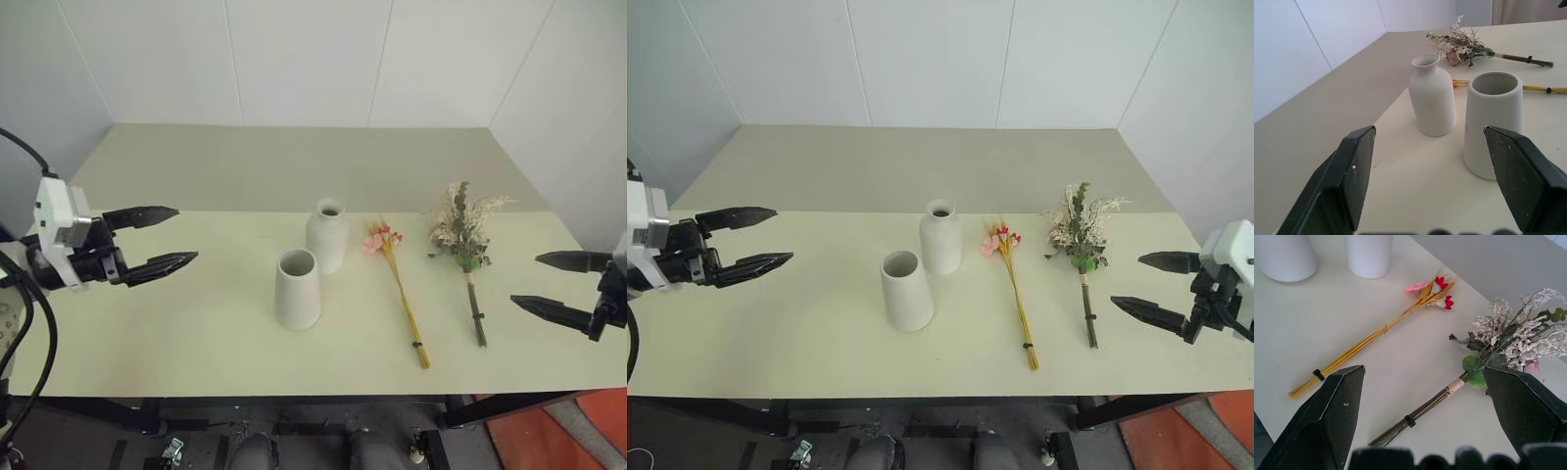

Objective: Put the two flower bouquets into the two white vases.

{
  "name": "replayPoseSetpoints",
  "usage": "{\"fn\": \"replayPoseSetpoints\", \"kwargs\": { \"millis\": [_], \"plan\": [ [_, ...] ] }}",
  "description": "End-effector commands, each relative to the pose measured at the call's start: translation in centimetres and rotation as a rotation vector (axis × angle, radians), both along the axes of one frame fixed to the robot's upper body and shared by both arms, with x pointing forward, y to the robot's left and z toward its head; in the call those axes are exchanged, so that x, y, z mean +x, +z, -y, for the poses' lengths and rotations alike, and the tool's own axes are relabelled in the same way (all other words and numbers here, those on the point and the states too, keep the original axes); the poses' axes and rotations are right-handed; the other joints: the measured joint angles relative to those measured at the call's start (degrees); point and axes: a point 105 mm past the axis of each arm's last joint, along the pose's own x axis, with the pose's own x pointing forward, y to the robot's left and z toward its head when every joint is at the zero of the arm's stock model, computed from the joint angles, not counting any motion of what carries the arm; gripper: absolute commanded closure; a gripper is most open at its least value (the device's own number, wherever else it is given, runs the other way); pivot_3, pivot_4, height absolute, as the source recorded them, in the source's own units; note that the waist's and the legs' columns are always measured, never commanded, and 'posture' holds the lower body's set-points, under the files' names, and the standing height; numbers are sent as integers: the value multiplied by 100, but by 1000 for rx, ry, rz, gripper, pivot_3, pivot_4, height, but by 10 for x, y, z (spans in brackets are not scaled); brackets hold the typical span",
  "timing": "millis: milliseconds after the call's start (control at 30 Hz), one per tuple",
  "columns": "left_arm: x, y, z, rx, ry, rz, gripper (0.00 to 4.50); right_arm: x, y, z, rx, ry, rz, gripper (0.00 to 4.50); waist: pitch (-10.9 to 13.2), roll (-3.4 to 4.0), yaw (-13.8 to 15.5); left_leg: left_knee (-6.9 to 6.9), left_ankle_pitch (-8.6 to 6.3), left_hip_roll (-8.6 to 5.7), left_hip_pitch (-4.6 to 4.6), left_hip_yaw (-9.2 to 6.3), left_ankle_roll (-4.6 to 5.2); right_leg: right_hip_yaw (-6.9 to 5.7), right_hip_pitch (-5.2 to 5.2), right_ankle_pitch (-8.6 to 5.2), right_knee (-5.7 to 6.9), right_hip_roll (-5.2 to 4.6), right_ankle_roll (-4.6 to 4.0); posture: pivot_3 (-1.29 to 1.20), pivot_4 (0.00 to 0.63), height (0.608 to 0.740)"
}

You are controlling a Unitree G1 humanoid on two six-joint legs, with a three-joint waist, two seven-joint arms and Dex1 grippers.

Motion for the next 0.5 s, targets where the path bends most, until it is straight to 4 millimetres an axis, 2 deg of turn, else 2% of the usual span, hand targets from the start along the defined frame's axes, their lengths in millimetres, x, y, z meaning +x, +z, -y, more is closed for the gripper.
{"fn": "replayPoseSetpoints", "kwargs": {
  "millis": [33, 367, 500],
  "plan": [
    [-6, 12, 0, 19, -3, 42, 645, 2, 9, 1, -18, -19, 36, 0, 0, 0, 0, 0, 0, 0, 1, 0, 0, 0, 0, 0, 0, 0, 0, 0, 150, 740],
    [-4, 14, 0, 18, -3, 48, 645, 3, 12, 3, -1, -64, 38, 0, 0, 0, 2, 0, 0, 0, 0, 0, 0, 0, 0, 0, 0, 0, 0, 0, 150, 740],
    [-3, 14, 2, 24, -10, 50, 645, 10, 9, 5, -29, -135, 9, 0, 0, 0, -5, 0, 0, 0, 0, 0, 0, 0, 0, 0, 0, 0, 0, 0, 150, 740]
  ]
}}
